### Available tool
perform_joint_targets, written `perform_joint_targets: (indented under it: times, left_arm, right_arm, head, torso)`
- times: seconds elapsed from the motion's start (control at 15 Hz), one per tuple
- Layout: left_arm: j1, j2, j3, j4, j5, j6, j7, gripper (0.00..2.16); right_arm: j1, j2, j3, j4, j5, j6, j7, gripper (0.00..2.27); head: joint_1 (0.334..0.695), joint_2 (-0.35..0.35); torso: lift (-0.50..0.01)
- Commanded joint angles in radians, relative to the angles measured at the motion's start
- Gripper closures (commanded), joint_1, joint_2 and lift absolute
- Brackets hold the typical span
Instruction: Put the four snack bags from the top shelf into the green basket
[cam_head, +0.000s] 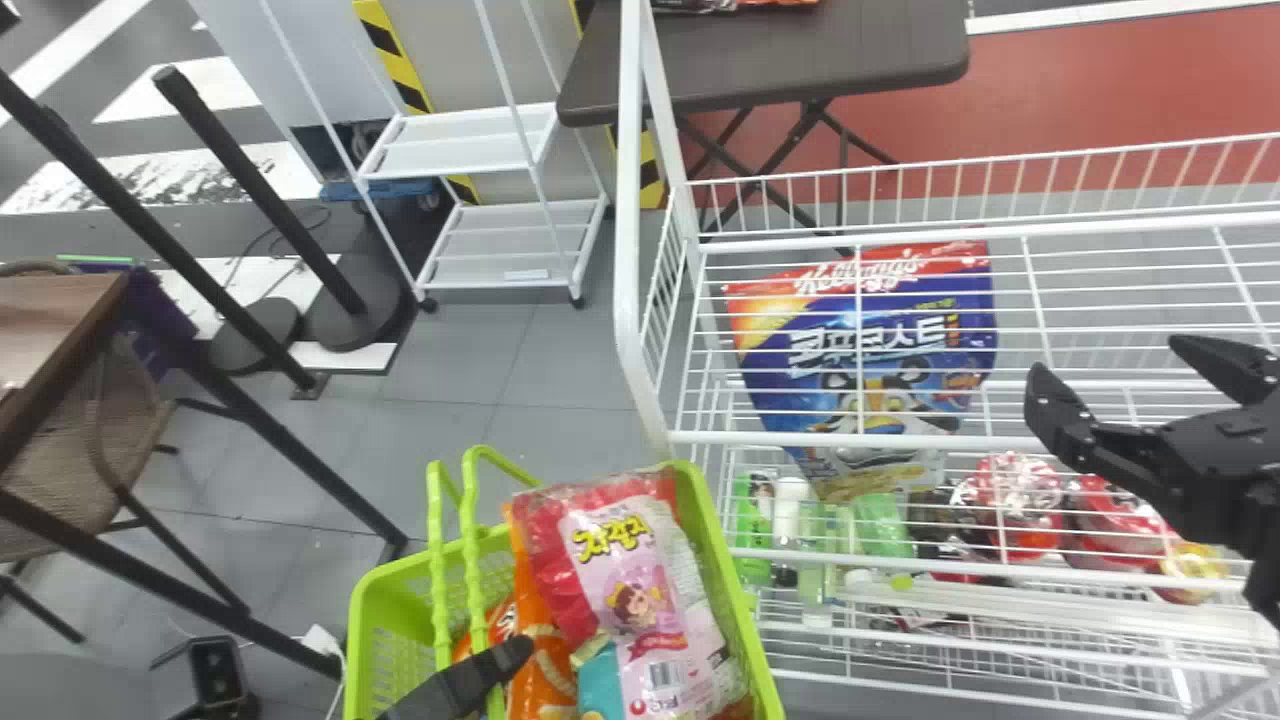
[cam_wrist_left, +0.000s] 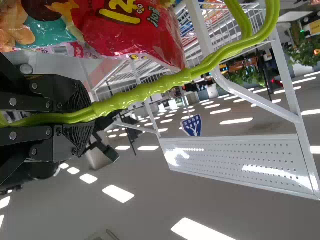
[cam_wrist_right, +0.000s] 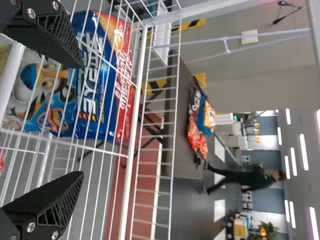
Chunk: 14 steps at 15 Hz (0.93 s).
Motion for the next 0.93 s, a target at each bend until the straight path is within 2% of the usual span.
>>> perform_joint_targets:
  times: [0.0,0.13,0.27,0.87]
  left_arm:
    - [-0.002,-0.003,-0.003,0.0,0.0,0.0,-0.01,2.15]
    - [0.0,-0.003,-0.003,-0.003,0.0,0.0,-0.01,2.15]
    - [0.0,-0.003,-0.003,-0.001,0.0,0.0,-0.01,2.15]
    - [0.012,-0.003,-0.003,-0.006,0.006,0.003,-0.01,2.15]
  right_arm:
    - [0.049,0.001,-0.065,0.002,-0.016,-0.066,0.029,0.04]
    - [0.089,-0.001,-0.093,0.005,-0.019,-0.137,0.072,0.04]
    - [0.129,0.001,-0.125,0.011,-0.033,-0.213,0.095,0.04]
    - [0.201,0.01,-0.157,0.003,-0.079,-0.327,0.103,0.04]
  head:
    - [0.695,0.219]
    - [0.695,0.173]
    - [0.695,0.157]
    - [0.695,0.105]
  torso:
    - [0.0]
    - [0.0]
    - [0.0]
    - [0.0]
